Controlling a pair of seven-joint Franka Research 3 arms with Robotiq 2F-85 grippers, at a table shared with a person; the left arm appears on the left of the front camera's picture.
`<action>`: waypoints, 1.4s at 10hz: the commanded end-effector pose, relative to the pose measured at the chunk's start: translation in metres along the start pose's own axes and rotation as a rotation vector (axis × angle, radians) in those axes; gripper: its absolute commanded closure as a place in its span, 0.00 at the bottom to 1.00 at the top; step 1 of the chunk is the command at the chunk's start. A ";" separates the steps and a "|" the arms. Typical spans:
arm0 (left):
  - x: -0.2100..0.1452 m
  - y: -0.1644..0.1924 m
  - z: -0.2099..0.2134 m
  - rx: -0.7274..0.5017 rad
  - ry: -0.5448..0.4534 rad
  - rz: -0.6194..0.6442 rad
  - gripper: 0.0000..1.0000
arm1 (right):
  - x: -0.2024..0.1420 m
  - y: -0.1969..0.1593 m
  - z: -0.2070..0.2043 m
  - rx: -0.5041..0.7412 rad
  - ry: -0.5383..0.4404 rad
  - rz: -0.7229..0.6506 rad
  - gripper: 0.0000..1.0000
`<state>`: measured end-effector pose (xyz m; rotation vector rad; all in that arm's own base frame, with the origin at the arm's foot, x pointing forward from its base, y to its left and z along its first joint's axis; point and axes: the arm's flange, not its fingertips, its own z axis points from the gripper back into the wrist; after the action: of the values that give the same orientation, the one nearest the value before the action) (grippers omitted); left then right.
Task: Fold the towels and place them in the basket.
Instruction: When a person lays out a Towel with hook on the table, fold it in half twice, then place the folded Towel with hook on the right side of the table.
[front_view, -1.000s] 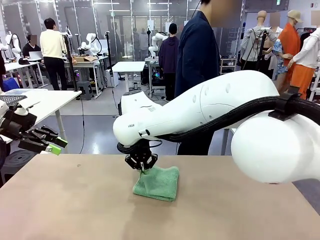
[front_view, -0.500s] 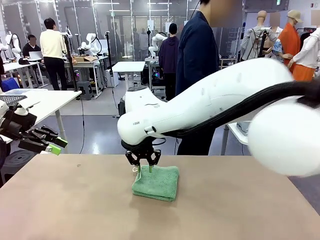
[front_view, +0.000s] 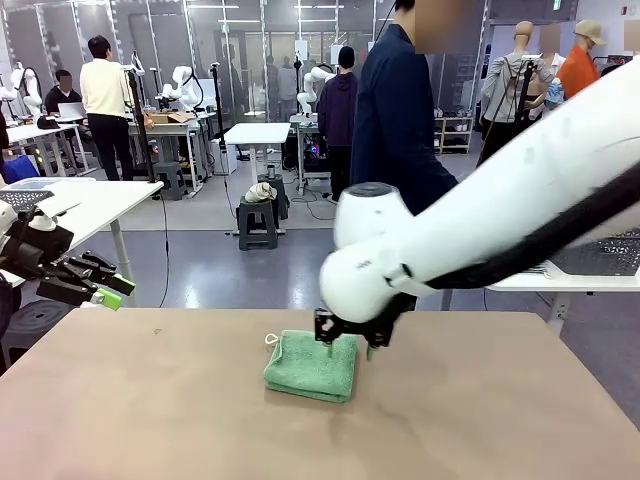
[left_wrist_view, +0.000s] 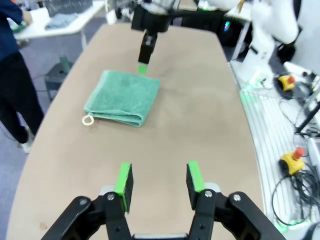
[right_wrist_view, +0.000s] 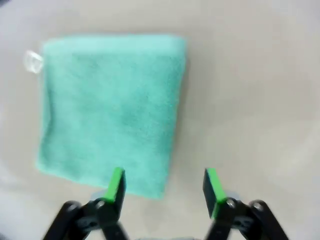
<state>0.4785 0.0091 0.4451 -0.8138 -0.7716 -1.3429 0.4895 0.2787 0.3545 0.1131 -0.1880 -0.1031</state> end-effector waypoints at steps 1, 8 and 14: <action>0.001 0.000 0.002 -0.007 -0.008 -0.009 0.44 | -0.017 -0.026 0.002 0.122 -0.022 -0.033 0.22; 0.001 0.000 0.002 -0.007 -0.008 -0.009 0.44 | -0.014 -0.038 0.002 0.150 0.021 -0.117 0.22; 0.001 0.000 0.002 -0.007 -0.008 -0.009 0.44 | -0.014 -0.038 0.002 0.150 0.021 -0.117 0.22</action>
<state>0.4785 0.0090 0.4451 -0.8139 -0.7715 -1.3429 0.4713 0.2430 0.3487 0.2869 -0.1585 -0.2135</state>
